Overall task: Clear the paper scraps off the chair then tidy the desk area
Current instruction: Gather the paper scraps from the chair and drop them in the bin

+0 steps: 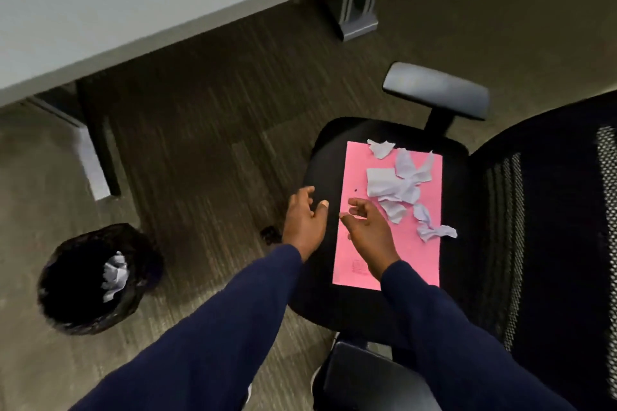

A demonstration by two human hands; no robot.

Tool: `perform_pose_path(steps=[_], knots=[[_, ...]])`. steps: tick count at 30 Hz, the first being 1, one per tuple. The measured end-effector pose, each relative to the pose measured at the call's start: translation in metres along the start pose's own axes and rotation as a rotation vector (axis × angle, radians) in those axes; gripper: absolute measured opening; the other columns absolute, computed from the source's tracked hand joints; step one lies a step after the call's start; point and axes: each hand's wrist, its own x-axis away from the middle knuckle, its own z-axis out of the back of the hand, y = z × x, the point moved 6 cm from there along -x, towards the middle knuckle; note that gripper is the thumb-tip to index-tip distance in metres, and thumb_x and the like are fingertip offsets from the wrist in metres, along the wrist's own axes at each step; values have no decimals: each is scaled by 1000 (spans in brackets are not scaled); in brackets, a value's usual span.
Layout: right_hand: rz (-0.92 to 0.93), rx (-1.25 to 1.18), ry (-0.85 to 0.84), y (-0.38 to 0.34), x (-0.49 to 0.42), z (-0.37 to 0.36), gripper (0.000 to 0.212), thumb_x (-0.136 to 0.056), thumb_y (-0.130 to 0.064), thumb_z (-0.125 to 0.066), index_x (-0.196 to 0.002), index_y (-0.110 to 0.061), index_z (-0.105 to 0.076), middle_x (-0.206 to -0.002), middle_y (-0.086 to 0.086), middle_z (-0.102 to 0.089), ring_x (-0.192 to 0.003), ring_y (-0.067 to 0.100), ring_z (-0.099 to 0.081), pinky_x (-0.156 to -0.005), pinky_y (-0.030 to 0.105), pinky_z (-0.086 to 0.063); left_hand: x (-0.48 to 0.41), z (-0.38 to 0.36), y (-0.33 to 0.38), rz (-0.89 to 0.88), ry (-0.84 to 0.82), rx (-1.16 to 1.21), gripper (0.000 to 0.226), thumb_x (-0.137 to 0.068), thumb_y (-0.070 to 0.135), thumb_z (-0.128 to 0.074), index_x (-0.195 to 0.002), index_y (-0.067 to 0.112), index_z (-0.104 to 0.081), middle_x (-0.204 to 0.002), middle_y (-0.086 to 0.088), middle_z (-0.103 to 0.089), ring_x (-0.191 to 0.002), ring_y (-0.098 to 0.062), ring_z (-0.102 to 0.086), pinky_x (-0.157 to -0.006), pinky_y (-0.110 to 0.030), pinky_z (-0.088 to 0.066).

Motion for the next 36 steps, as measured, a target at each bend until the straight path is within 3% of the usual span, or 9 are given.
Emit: perform_pose_path(steps=[3, 6, 9, 14, 19, 24, 30, 36], knots=[[53, 138, 96, 19, -4, 48, 40, -93, -34, -66, -130, -27, -53, -134, 0, -56, -117, 20, -56, -100, 38, -50, 3, -43, 20, -50, -80, -100, 44, -98, 26, -58, -141, 18, -47, -136, -7, -47, -119, -23, -55, -103, -45, -49], [133, 289, 249, 38, -6, 93, 51, -89, -32, -69, -135, -20, -52, -138, 7, -50, -126, 25, -49, -103, 34, -42, 10, -82, 37, -208, -142, -284, 50, -97, 28, -58, -143, 15, -44, -139, -8, -44, -126, -26, -50, -106, -43, -45], [85, 415, 340, 62, -13, 127, 67, -86, -33, -73, -145, -18, -45, -147, 13, -39, -135, 35, -38, -107, 41, -39, 16, -114, 53, -374, -100, -599, 63, -93, 38, -60, -148, 18, -36, -149, -10, -36, -135, -31, -38, -109, -44, -38], [-96, 551, 239, 100, -35, 147, 90, -86, -39, -74, -157, -33, -19, -166, 13, -3, -151, 43, -6, -112, 56, -33, 1, -158, 66, -443, -176, -874, 86, -92, 56, -56, -158, 26, -11, -167, -15, 3, -153, -41, 1, -121, -59, -11], [-73, 680, 50, 117, -59, 135, 91, -91, -31, -70, -157, -44, -9, -167, 10, 13, -151, 48, 5, -113, 56, -33, -25, -181, 60, -378, -211, -991, 99, -87, 66, -56, -159, 27, -1, -166, -17, 12, -151, -45, 11, -118, -66, -6], [-34, 818, 11, 122, -68, 128, 77, -97, -15, -54, -156, -45, -15, -167, 7, 8, -150, 49, -2, -105, 52, -41, -44, -187, 46, -330, -202, -1028, 98, -86, 73, -51, -159, 25, -7, -166, -19, 9, -151, -46, 7, -119, -63, -10], [86, 867, 95, 125, -60, 126, 57, -98, -6, -45, -151, -26, -36, -158, 11, -22, -139, 39, -29, -96, 46, -47, -36, -186, 34, -412, -157, -1033, 57, -99, 55, -45, -145, 23, -36, -162, -22, -16, -148, -45, -17, -116, -54, -25], [123, 902, 176, 125, -53, 130, 40, -101, -6, -39, -140, -13, -47, -140, 12, -41, -121, 33, -41, -88, 44, -50, -21, -176, 30, -543, -117, -1005, 26, -99, 22, -52, -125, 18, -54, -129, -14, -47, -114, -32, -44, -89, -40, -41]])
